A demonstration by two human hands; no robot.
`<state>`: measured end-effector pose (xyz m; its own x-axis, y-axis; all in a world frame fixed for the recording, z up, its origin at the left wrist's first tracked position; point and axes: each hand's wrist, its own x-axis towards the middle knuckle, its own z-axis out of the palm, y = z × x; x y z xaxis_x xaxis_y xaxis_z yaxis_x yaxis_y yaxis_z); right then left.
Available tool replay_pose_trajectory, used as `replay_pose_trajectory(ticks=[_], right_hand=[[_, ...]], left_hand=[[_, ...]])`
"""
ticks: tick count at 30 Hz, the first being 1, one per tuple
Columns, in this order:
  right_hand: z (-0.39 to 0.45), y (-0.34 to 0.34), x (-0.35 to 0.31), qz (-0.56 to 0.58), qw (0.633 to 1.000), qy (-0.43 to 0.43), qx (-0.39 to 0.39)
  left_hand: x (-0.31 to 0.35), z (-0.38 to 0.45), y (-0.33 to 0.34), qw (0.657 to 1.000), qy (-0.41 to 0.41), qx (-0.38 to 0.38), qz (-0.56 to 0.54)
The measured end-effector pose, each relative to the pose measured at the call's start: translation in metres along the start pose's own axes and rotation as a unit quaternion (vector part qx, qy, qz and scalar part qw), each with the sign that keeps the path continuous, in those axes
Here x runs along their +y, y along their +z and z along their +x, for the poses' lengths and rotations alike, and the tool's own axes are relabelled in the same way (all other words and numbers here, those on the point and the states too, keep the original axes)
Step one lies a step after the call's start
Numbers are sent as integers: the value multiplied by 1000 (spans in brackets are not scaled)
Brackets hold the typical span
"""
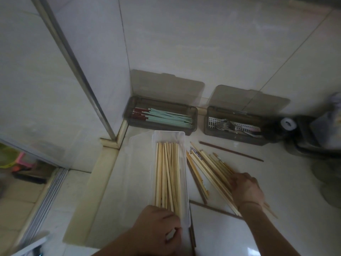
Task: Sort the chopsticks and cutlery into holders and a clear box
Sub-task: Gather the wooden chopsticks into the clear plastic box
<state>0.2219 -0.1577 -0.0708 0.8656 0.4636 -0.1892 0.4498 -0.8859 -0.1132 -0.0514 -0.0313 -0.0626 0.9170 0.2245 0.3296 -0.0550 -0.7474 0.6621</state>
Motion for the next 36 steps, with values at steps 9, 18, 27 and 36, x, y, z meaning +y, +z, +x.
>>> replay_pose_trajectory(ticks=[9,18,27,36], right_hand=[[1,-4,-7,-38,998,37,-45],[-11,-49,-44,114,988,-15,102],[-44,-25,-103,321,863,-379,95],[-45,4,-136,-18,852,-523,-9]], left_hand=[[1,1,1,1000,1,22,15],[-1,0,1,1000,5,22,17],[0,1,-1,1000,10,18,18],[-3,-2,2,999,4,22,27]])
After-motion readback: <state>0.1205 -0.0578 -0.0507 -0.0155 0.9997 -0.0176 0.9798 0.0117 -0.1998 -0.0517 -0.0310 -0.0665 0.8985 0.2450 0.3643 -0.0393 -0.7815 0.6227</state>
